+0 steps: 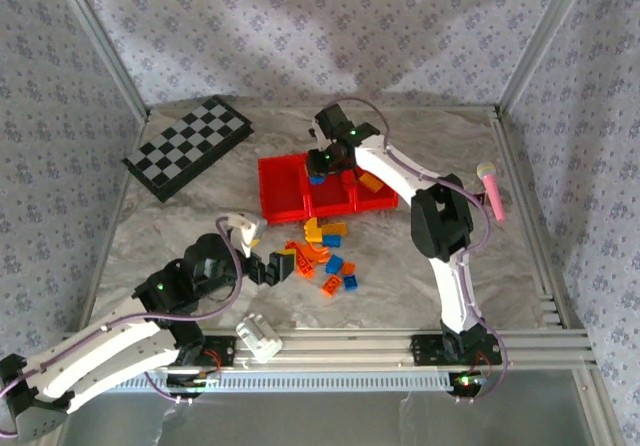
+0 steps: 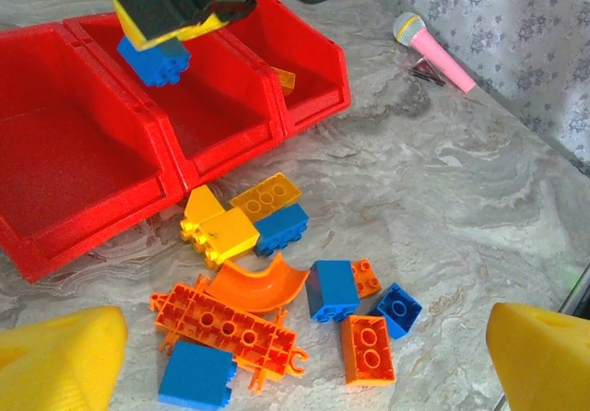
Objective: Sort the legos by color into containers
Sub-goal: Place the lego in the container.
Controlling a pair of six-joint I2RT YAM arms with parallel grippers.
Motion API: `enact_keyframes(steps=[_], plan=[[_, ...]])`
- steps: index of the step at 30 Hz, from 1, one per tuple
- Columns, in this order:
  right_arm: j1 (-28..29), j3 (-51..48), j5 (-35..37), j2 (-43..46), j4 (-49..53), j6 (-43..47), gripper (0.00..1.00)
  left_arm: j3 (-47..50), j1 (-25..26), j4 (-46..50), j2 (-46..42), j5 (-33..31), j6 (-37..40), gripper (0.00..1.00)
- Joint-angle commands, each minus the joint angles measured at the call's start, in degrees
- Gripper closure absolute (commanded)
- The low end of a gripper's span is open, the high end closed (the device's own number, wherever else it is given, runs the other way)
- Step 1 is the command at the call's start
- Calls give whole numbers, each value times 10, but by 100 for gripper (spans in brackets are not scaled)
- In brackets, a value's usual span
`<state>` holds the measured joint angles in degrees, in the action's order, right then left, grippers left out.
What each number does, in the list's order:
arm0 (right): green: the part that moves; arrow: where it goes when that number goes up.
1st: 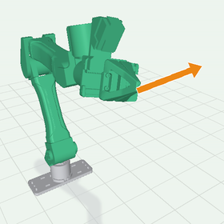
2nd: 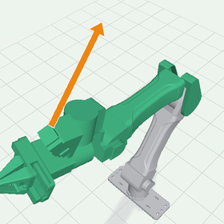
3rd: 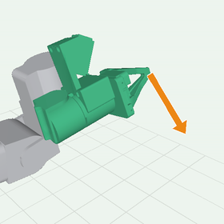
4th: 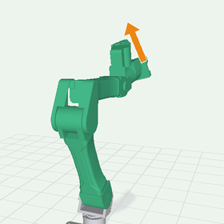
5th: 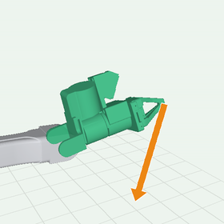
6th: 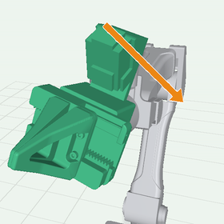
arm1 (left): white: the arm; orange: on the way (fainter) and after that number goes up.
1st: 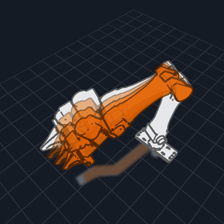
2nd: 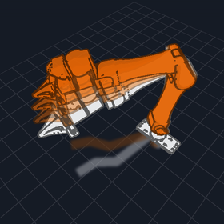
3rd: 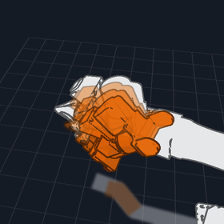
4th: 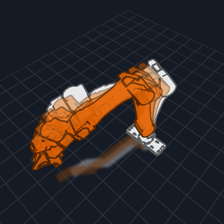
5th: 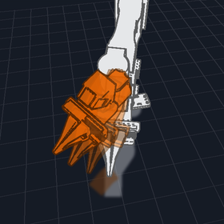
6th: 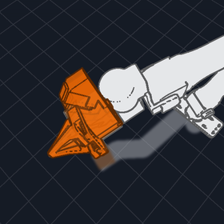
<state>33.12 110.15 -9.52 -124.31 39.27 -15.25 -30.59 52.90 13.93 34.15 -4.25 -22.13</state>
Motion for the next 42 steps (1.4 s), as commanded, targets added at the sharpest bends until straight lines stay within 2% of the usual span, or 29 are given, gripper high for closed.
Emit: enact_keyframes(steps=[1,7,17,24,31,37,42], plan=[[-3,27,-11,-26,33,16,76,-2,3,7,-12,-13,-5,0],[-8,21,-12,-44,30,17,75,4,3,6,-19,-18,-7,0],[-10,8,-2,-40,30,16,59,7,3,4,-20,-20,-7,0],[-9,11,0,-21,42,18,53,8,3,-3,-17,-22,-5,0],[-4,5,27,28,66,27,52,7,3,-10,-13,-22,-1,0],[12,-60,42,99,67,21,49,11,3,-31,5,-25,12,0],[26,-197,68,199,29,3,48,7,3,-53,29,-26,33,0]])
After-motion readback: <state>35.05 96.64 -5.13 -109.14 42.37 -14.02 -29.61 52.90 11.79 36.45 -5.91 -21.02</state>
